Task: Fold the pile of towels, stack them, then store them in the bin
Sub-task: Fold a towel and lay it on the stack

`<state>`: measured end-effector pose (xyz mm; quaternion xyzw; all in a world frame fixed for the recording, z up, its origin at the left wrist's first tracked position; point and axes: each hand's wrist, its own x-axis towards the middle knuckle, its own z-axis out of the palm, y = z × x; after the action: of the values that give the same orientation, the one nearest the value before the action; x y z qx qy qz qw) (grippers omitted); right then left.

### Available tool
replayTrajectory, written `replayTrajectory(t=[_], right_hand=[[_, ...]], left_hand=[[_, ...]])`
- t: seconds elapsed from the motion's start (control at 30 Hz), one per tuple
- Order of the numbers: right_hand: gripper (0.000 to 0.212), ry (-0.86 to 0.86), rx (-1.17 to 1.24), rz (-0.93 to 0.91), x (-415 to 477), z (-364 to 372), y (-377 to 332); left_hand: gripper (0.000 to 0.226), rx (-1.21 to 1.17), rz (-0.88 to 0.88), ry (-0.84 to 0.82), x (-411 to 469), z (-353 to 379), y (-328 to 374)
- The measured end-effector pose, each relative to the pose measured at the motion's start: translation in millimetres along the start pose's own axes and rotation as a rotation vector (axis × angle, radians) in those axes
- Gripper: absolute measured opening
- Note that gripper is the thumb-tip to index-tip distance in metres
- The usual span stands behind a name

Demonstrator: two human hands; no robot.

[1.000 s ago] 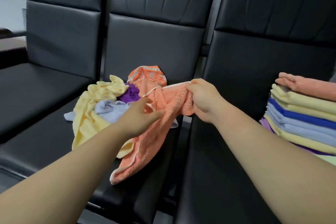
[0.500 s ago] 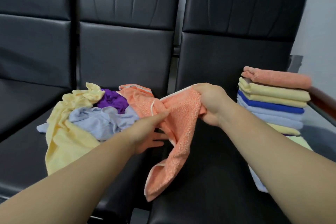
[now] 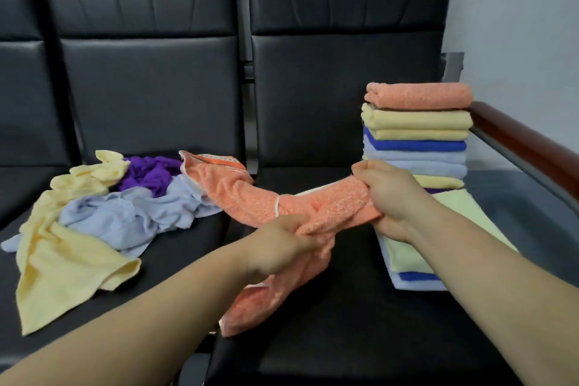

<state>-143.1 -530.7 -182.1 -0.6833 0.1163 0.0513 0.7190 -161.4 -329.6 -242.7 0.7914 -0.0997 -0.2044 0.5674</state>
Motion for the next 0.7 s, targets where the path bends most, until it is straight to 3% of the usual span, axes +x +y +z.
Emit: replayTrajectory(t=[0.1, 0.27, 0.47, 0.6, 0.7], right_hand=[[0.007, 0.055, -0.442, -0.117, -0.8, -20.8, 14.7], [0.023, -0.043, -0.81, -0.262, -2.8, -28.2, 26.2], [0.025, -0.172, -0.98, -0.36, -6.7, -32.8, 38.8], [0.043, -0.149, -1.183, -0.45, -9.6, -20.9, 44.8], [0.036, -0.171, -1.221, -0.468, -7.4, -10.4, 47.9]], left_hand=[[0.029, -0.096, 0.032, -0.06, 3.1, -20.5, 1.4], [0.03, -0.258, -0.008, -0.005, 8.2, -47.0, -3.3], [0.014, -0.266, -0.069, 0.107, 20.4, -36.7, 2.4], [0.015, -0.328, -0.057, 0.007, 22.8, -34.8, 9.0], [0.012, -0.367, -0.041, -0.051, 19.6, -36.3, 10.9]])
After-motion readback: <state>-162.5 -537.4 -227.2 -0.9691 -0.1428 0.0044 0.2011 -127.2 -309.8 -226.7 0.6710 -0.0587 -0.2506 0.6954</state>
